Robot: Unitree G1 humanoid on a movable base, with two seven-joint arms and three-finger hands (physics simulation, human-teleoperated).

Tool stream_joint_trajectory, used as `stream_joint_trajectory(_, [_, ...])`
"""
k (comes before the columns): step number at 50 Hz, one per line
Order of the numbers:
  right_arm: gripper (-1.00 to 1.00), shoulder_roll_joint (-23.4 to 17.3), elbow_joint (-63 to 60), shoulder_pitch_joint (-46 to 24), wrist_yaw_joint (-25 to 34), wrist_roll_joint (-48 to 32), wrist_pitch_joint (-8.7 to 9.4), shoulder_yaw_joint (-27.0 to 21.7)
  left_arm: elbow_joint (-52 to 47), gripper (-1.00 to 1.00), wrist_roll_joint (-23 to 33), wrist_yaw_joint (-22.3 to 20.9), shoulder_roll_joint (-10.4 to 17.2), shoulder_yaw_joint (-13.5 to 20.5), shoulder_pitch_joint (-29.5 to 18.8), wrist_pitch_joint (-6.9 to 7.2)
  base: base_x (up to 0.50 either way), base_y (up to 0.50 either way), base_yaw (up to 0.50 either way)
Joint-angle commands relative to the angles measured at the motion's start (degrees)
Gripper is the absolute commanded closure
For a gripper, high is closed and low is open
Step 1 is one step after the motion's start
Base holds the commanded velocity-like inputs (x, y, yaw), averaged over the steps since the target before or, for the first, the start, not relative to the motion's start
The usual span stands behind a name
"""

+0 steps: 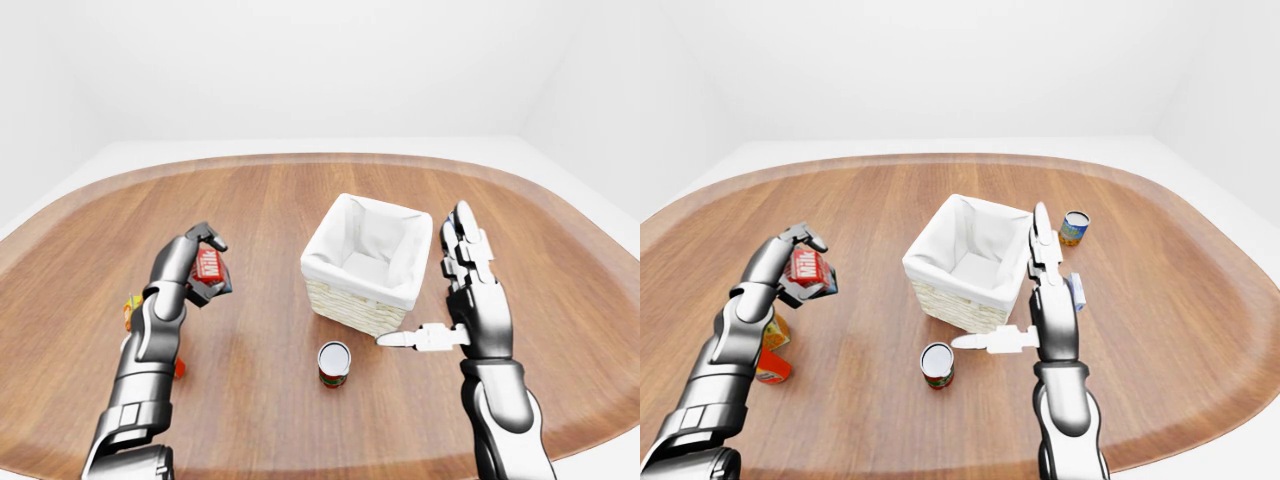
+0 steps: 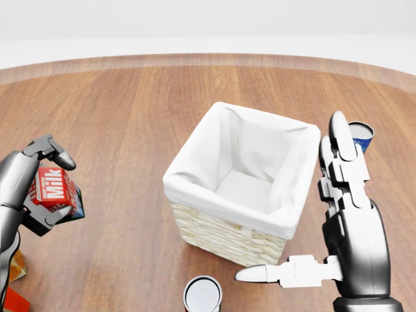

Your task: Pick the milk and place it in the basket.

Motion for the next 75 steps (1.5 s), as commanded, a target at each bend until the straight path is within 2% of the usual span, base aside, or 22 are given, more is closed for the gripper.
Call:
stream_joint_trajectory(1, [-1.00,0.0,-0.1,-0.1,0.0,-0.1,0.00,-0.1,-6.0,1.00,-0.7,-0.2,0.8,1.3,-2.0,1.36,0.00,0.00,0.00])
stream_joint_trajectory(5, [-1.00,0.0,0.0,-0.2,0.0,-0.3,0.00,0.1,-7.8,1.00,-0.7,-1.4,1.2,1.7,-2.8,2.82,0.00,0.00,0.00])
stream_joint_trajectory(9, [-1.00,0.0,0.3,-0.1,-0.1,-0.2,0.00,0.1,-8.8,1.00,-0.4,-2.1,1.4,1.6,-3.3,3.47,0.00,0.00,0.00])
stream_joint_trajectory(11, [-1.00,0.0,0.2,-0.2,-0.1,-0.4,0.00,0.2,-10.9,1.00,-0.1,-3.2,1.4,1.6,-3.7,4.83,0.00,0.00,0.00])
stream_joint_trajectory(12, [-1.00,0.0,0.2,-0.2,-0.1,-0.4,0.00,0.2,-11.0,1.00,-0.1,-3.3,1.3,1.6,-3.7,4.89,0.00,0.00,0.00])
stream_joint_trajectory(14, [-1.00,0.0,0.2,-0.1,0.0,-0.3,0.00,0.2,-13.0,1.00,0.1,-4.3,1.3,1.7,-4.3,6.34,0.00,0.00,0.00])
stream_joint_trajectory(26, [-1.00,0.0,0.5,-0.1,-0.1,-0.4,0.00,0.4,-19.5,1.00,1.4,-7.8,0.5,1.4,-5.2,9.53,0.00,0.00,0.00])
stream_joint_trajectory(46, [-1.00,0.0,0.8,-0.1,-0.2,-0.4,0.00,0.3,-27.1,1.00,2.8,-11.2,-2.0,-0.2,-5.9,9.53,0.00,0.00,0.00])
stream_joint_trajectory(62, [-1.00,0.0,0.4,0.1,-0.2,-0.5,0.00,0.4,-32.4,1.00,3.5,-14.6,-2.7,-0.7,-8.3,9.53,0.00,0.00,0.00])
stream_joint_trajectory(75, [-1.00,0.0,1.1,0.1,-0.2,-0.5,0.00,0.5,-36.2,1.00,6.3,-17.1,-5.5,-3.3,-10.4,9.53,0.00,0.00,0.00])
